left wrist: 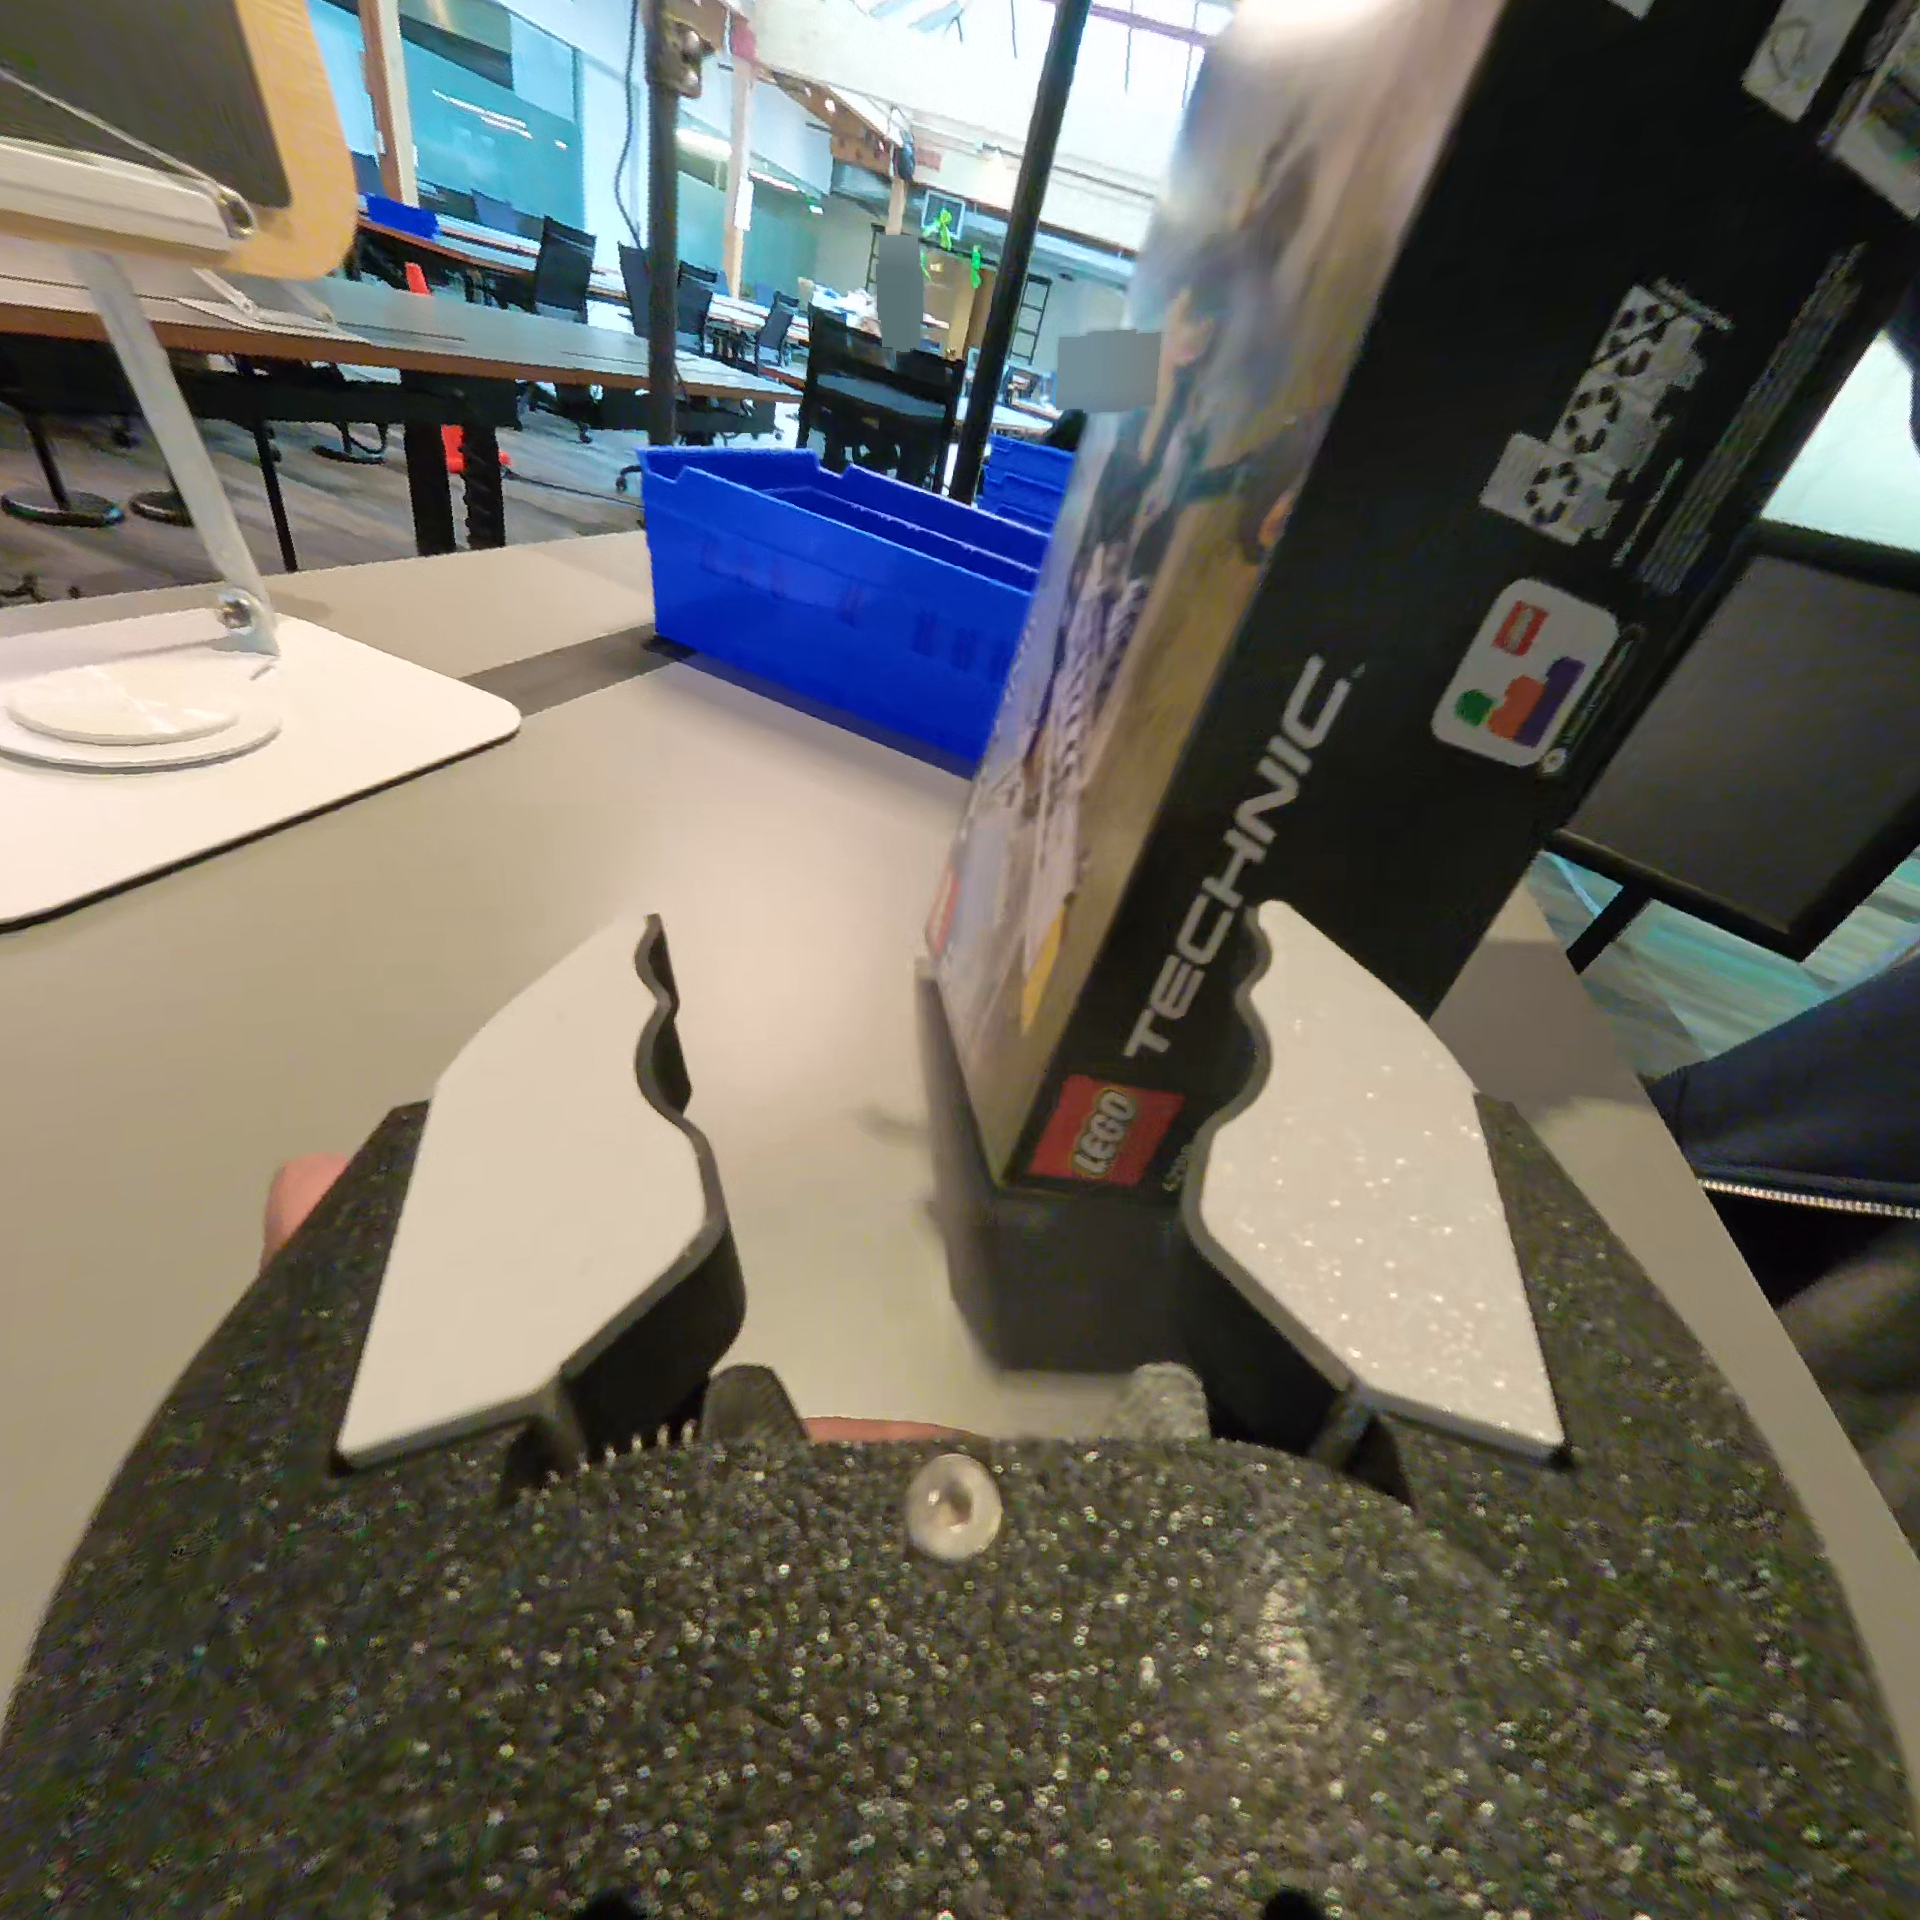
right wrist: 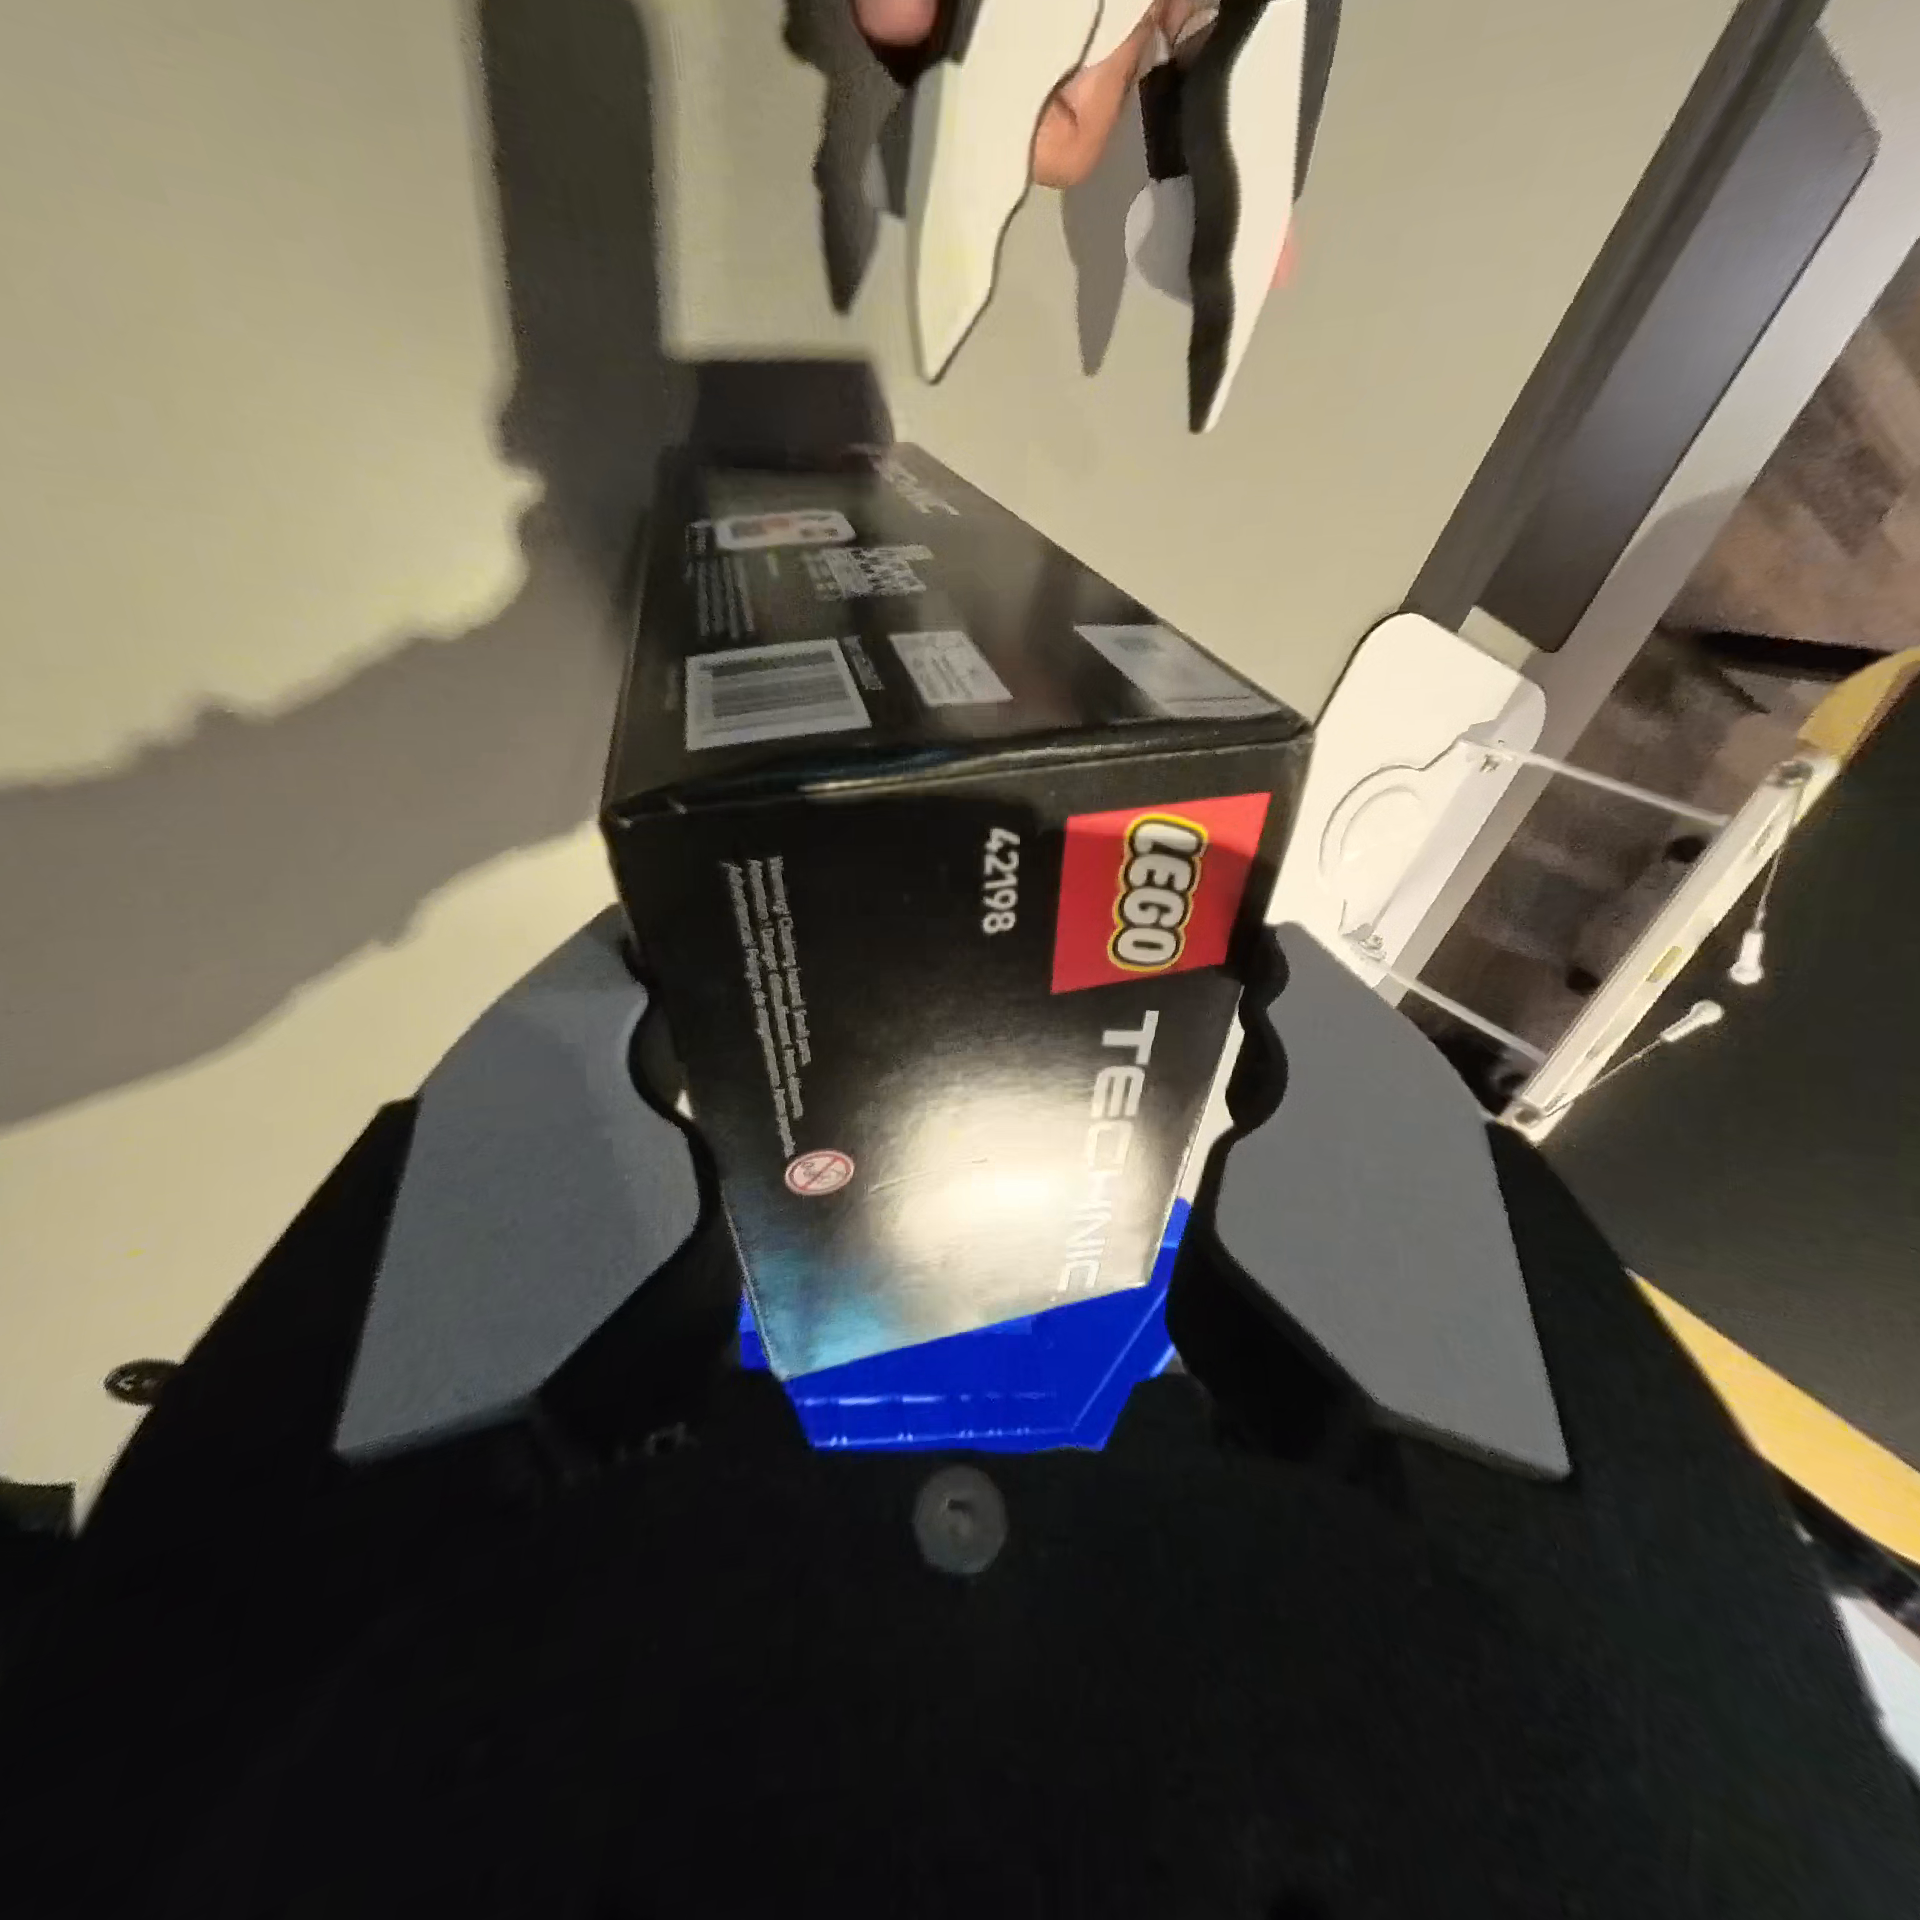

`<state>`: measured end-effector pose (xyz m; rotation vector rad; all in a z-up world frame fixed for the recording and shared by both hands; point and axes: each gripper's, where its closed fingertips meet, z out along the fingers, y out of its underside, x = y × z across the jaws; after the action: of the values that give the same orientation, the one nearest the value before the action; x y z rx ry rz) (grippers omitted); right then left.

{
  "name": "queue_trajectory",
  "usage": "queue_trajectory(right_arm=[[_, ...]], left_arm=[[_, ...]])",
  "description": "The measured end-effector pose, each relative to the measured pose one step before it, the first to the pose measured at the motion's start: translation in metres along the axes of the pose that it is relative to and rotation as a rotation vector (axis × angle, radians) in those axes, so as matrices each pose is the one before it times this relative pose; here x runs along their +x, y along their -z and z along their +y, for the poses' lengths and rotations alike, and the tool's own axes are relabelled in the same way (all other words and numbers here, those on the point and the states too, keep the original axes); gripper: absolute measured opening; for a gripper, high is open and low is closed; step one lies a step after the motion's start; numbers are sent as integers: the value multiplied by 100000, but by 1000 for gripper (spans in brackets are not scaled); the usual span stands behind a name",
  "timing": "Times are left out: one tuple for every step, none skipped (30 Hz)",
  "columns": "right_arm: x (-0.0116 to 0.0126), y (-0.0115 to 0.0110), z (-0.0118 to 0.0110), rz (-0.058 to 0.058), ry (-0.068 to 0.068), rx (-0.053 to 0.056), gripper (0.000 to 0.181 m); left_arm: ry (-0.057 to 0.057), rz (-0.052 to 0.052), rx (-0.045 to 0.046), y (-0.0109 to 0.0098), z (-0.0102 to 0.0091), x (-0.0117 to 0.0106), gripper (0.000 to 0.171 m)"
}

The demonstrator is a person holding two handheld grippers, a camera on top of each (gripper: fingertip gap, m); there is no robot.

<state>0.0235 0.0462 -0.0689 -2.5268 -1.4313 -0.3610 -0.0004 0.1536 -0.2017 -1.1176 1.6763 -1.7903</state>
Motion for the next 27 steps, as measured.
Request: queue_trajectory(right_arm=[[-245,289,162,1209,29,1642,105],[-234,329,122,1484,-277,1888,104],[-187,376,202,1633,-557,1958,104],[-105,403,257,2138,-641,2440,103],[-94,411,352,1934,-1274,2479,102],[-89,386,519,1406,-2389,1973,102],[-77,286,673,855,-2710,1252,102],[-140,116,488,808,-1906,2385,102],[-212,-53,608,352,-1819,694,102],[-251,-182,575,-69,-1256,81,102],[-255,-204,431,-287,-1335,892,102],[-70,-48,155,17,-2118,2319,102],[22,74,247,-11,-2058,1369,102],[89,39,296,1,-1975,1035,102],[107,-2,213,68,-1398,1495,102],[98,-30,131,-4,-1379,1737,102],[104,-12,153,-98,-1017,1109,102],[92,-32,126,-182,-743,857,102],[88,-47,118,-307,-794,509,103],[98,-62,111,-384,-713,-34,103],[83,-84,82,-568,-588,-324,102],[63,-114,53,-622,-217,-630,102],[27,-148,4,-782,-182,-946,102],[23,-179,21,-935,-114,-1648,103],[5,-214,-3,-1049,132,-2040,103],[-1,-285,-27,-1180,119,-2021,103],[-35,-359,-71,-1196,202,-1925,102]], left_arm=[[824,-91,296,192,-9,-205,101],[607,112,-202,157,85,-179,101],[398,496,-535,172,157,-107,102],[159,911,-668,226,160,-19,102],[-50,994,-245,271,98,1,102],[-154,819,286,267,33,14,102],[-456,779,-352,203,152,34,102],[-1236,1937,-1560,62,420,281,102],[-1700,2910,-2340,-155,621,518,102],[-1976,2807,-3272,-393,795,565,103],[-2359,1950,-3830,-590,757,534,105],[-3067,951,-3690,-667,531,491,106],[-3656,312,-2100,-658,159,503,107],[-3607,-113,-578,-656,-38,513,108],[-3298,-430,-1259,-696,76,456,109],[-3035,-628,-2860,-739,287,379,110],[-2555,-1270,-3484,-741,360,209,111],[-1744,-1867,-3229,-692,282,27,111],[-883,-1096,-2213,-643,113,100,112],[-280,404,-913,-612,-73,317,112],[-72,799,-335,-616,-173,366,113],[-51,458,-139,-624,-219,303,114],[147,-511,-24,-645,-239,132,116],[280,-1516,-368,-637,-200,-78,118],[66,-1436,-202,-604,-197,-65,120],[-99,-1128,201,-557,-245,0,121],[-120,-739,291,-493,-219,60,123]])
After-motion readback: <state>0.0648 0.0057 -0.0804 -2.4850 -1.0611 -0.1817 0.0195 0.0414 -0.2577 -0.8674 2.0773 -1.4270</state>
